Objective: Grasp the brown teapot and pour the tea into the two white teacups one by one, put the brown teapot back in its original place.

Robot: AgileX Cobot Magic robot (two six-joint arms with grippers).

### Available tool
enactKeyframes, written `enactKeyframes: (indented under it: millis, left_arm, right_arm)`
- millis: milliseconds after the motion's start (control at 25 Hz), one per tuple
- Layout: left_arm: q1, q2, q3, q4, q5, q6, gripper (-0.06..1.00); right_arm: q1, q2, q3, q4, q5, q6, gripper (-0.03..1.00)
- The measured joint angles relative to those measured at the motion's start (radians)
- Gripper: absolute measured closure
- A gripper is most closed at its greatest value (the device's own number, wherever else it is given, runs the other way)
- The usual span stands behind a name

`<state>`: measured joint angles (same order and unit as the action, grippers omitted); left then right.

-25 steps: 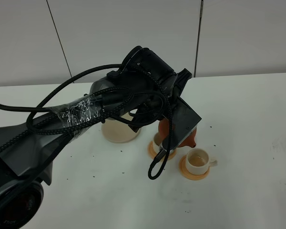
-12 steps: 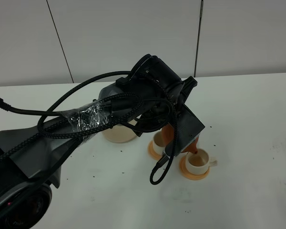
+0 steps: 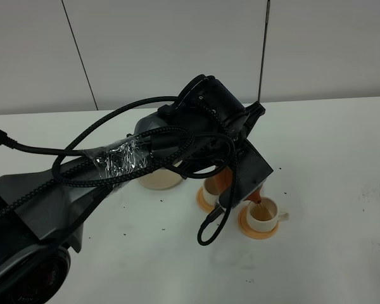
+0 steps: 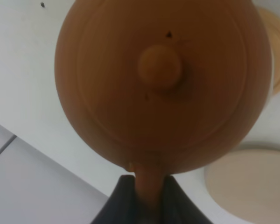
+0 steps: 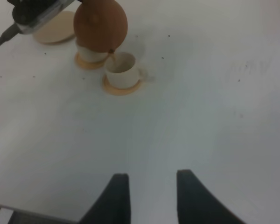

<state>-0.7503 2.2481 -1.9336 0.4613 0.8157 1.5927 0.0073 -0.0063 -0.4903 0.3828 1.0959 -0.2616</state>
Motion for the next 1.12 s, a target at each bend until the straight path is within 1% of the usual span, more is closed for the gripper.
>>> enactKeyframes:
  millis: [800,1120]
  left_arm:
    - [0.0,0.0,0.0,0.046,-0.002,0.002,0.78]
    - [0.0,0.0,0.0,0.047,-0.016,0.002,0.78]
  right_arm:
    - [0.0,0.0,0.0,0.0,0.0,0.0,0.72]
    - [0.0,0.0,0.0,0.0,0.0,0.0,0.72]
